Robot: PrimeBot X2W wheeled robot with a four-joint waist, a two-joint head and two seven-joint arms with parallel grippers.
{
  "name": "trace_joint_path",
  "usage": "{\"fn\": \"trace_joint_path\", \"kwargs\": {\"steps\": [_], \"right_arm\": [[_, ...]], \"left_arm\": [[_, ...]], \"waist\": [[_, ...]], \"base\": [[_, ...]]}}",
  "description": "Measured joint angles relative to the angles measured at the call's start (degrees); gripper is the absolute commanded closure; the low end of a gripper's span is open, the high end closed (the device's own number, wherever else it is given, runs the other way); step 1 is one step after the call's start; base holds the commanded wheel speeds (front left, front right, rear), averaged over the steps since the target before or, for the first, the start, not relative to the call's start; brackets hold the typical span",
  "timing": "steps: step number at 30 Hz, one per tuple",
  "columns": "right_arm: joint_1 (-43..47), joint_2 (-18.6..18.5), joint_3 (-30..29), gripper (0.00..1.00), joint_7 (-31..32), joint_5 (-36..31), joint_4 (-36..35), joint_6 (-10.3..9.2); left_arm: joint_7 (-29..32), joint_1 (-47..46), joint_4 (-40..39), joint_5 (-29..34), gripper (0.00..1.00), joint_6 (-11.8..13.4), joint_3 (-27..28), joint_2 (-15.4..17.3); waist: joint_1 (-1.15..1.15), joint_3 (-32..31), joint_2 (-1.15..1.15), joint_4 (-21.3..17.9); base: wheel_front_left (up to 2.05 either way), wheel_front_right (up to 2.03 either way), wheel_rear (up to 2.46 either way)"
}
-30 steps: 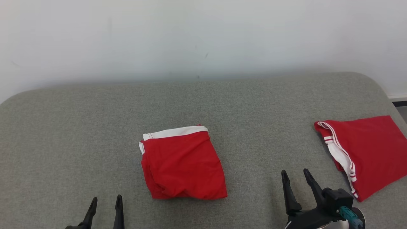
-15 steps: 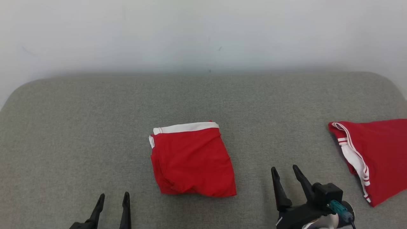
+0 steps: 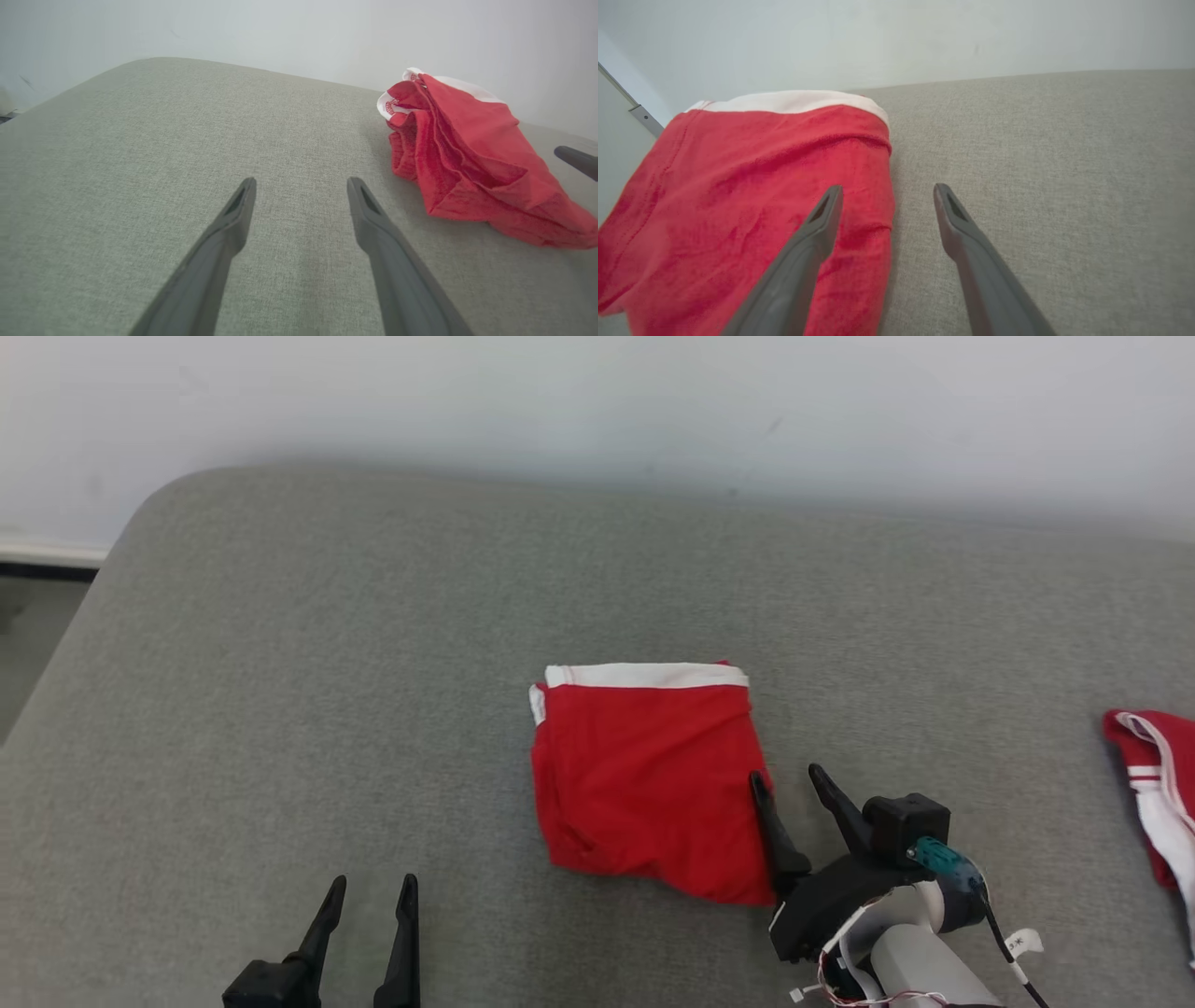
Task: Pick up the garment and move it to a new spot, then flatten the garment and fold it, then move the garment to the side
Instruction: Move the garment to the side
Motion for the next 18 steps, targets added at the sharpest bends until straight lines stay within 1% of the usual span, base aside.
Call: {"fn": "trace_joint_path", "kwargs": {"steps": [2,4,9,10,11,12,15,18], "right_arm": [[-1.3,0.0,0.9,0.0,0.0,0.6,3.5,0.0],[-2.4,0.0,1.9,0.0,0.0,2.6,6.4,0.0],[-4.0,0.0,5.8,0.0,-0.1,5.6,10.2,0.0],[-4.4,-0.1,6.7,0.08,-0.1,6.3,10.6,0.0],[-4.7,-0.1,7.5,0.79,-0.1,6.9,10.9,0.0],[-4.8,-0.1,8.1,1.0,-0.1,7.3,11.1,0.0],[-5.3,0.0,8.3,1.0,0.0,7.6,11.6,0.0],[-5.5,0.1,7.2,1.0,0.0,6.9,11.1,0.0]], "left_arm": [[0.0,-0.3,0.1,-0.1,0.0,0.0,0.0,0.0],[0.0,-0.5,0.0,-0.2,0.0,0.0,0.0,0.0],[0.0,-0.5,-0.2,-0.4,0.0,0.1,0.1,0.0],[0.0,-0.5,-0.2,-0.5,0.0,0.1,0.1,0.0],[0.0,-0.5,-0.2,-0.6,0.0,0.2,0.0,0.0],[0.0,-0.5,-0.2,-0.6,0.0,0.2,0.1,0.0],[0.0,-0.7,-0.3,-0.6,0.0,0.2,0.2,0.0],[0.0,-0.8,-0.3,-0.6,0.0,0.2,0.4,0.0]], "waist": [[0.0,0.5,0.0,1.1],[0.0,1.0,0.0,2.0],[0.0,2.1,0.0,3.2],[0.0,2.2,0.0,3.2],[0.0,2.2,0.0,3.2],[0.0,2.2,0.0,3.0],[0.0,2.1,0.0,2.2],[0.0,1.9,0.0,1.3]], "base": [[0.0,0.0,0.0],[0.0,0.0,0.0],[0.0,0.0,0.0],[0.0,0.0,0.0],[0.0,0.0,0.0],[0.0,0.0,0.0],[0.0,0.0,0.0],[0.0,0.0,0.0]]}}
